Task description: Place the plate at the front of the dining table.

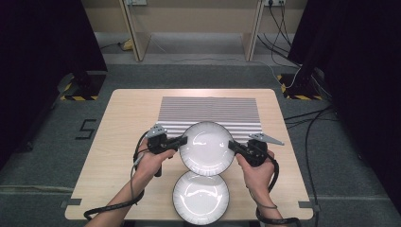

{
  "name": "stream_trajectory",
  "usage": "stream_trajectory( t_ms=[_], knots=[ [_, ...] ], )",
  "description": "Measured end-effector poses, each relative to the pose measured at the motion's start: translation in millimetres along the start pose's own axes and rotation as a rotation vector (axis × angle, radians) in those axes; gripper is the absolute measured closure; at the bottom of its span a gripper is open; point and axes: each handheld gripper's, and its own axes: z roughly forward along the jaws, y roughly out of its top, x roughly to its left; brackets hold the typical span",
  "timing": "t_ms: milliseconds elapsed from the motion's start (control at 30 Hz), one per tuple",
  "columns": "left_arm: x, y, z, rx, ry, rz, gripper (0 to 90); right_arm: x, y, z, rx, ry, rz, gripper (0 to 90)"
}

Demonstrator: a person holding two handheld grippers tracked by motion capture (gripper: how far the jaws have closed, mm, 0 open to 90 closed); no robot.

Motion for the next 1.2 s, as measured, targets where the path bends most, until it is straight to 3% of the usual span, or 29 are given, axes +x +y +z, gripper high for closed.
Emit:
stream_trajectory(
  t_ms=[1200],
  knots=[
    [10.0, 13.5, 12.9, -0.016, 0.031, 0.007, 84.0, -5.0, 15.8, 14.2, -0.022, -0.028, -0.034, 84.4]
  ],
)
